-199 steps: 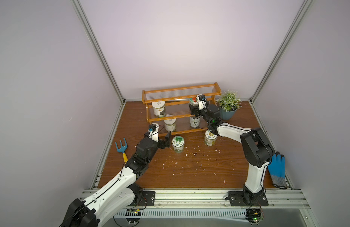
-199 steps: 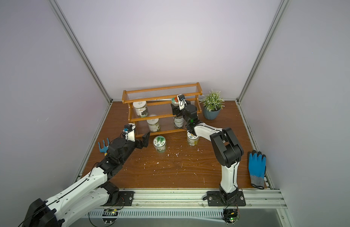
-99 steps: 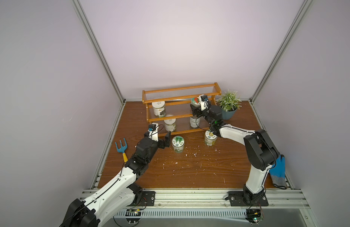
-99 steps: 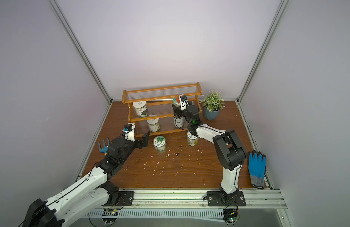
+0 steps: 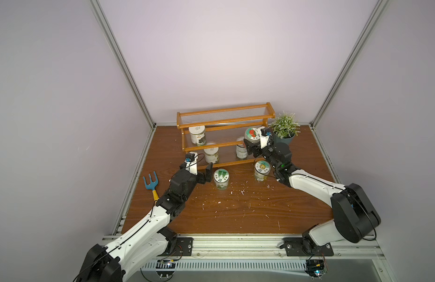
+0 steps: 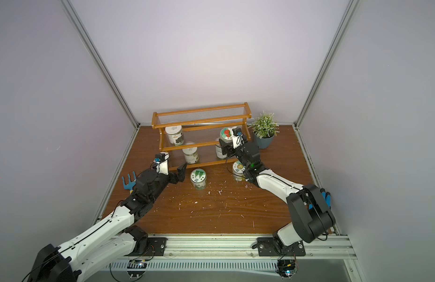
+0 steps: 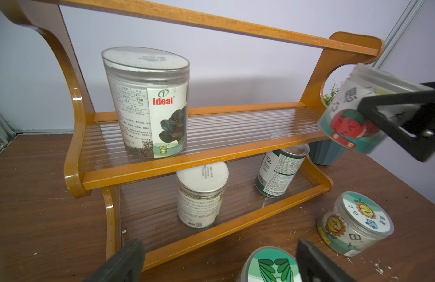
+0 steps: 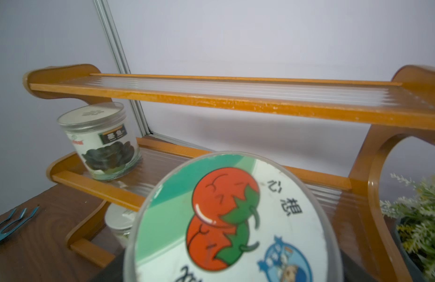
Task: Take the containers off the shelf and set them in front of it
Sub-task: 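Pick up a container from the shelf, then place the container at the center of the board.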
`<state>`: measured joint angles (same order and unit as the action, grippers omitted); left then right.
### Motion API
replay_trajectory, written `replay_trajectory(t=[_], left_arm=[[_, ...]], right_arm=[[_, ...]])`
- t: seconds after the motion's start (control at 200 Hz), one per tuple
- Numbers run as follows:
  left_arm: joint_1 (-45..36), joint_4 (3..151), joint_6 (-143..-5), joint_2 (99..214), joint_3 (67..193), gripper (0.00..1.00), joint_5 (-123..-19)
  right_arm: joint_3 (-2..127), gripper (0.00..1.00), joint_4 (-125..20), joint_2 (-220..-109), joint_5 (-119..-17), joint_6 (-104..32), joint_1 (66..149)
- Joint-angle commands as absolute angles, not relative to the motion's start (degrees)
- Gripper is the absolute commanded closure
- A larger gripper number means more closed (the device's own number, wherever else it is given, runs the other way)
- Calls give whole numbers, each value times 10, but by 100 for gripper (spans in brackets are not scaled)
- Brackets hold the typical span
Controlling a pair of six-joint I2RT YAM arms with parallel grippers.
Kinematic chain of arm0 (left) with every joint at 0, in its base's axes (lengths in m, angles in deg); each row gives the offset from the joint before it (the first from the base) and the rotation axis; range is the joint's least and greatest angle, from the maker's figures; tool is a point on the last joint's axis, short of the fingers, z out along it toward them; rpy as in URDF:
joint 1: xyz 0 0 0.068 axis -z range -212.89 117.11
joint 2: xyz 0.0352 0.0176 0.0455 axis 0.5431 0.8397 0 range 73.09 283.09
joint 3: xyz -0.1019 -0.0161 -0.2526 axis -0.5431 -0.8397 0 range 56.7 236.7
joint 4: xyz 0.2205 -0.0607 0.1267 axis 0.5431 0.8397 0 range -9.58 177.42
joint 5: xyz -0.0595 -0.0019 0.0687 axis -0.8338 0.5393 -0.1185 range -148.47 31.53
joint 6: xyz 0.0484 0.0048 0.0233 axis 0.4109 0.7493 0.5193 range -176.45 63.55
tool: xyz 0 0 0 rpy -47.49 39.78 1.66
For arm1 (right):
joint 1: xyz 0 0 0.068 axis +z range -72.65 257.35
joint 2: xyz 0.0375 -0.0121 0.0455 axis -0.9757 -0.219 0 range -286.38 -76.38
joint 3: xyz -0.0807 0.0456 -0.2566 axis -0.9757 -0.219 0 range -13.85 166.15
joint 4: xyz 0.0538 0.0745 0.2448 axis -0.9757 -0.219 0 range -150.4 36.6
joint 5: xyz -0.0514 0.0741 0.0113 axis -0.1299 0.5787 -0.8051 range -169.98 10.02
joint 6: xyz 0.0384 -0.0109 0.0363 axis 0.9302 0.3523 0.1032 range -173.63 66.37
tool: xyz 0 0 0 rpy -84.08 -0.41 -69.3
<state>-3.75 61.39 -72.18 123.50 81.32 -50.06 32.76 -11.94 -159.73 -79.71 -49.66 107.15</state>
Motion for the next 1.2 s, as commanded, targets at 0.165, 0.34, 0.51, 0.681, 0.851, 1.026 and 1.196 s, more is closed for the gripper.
replay_trajectory(t=[0.165, 0.34, 0.51, 0.681, 0.851, 1.026, 1.196], left_arm=[[-43, 632, -719, 1243, 849, 0, -502], [-44, 633, -715, 1245, 854, 0, -502], [-44, 630, -718, 1247, 852, 0, -505], [-43, 630, -721, 1247, 852, 0, -506], [-43, 635, -719, 1244, 852, 0, -505], [-43, 634, -717, 1246, 851, 0, -506], [-43, 629, -720, 1250, 850, 0, -507]], right_arm=[[209, 38, -195, -1369, -824, -490, 1109], [147, 38, -268, -1252, -842, -472, 1128], [96, 38, -312, -1180, -865, -450, 1139], [35, 38, -316, -1138, -898, -422, 1149], [-20, 39, -314, -1104, -925, -394, 1158], [-44, 39, -326, -1086, -945, -385, 1168], [-72, 39, -313, -1094, -974, -374, 1171]])
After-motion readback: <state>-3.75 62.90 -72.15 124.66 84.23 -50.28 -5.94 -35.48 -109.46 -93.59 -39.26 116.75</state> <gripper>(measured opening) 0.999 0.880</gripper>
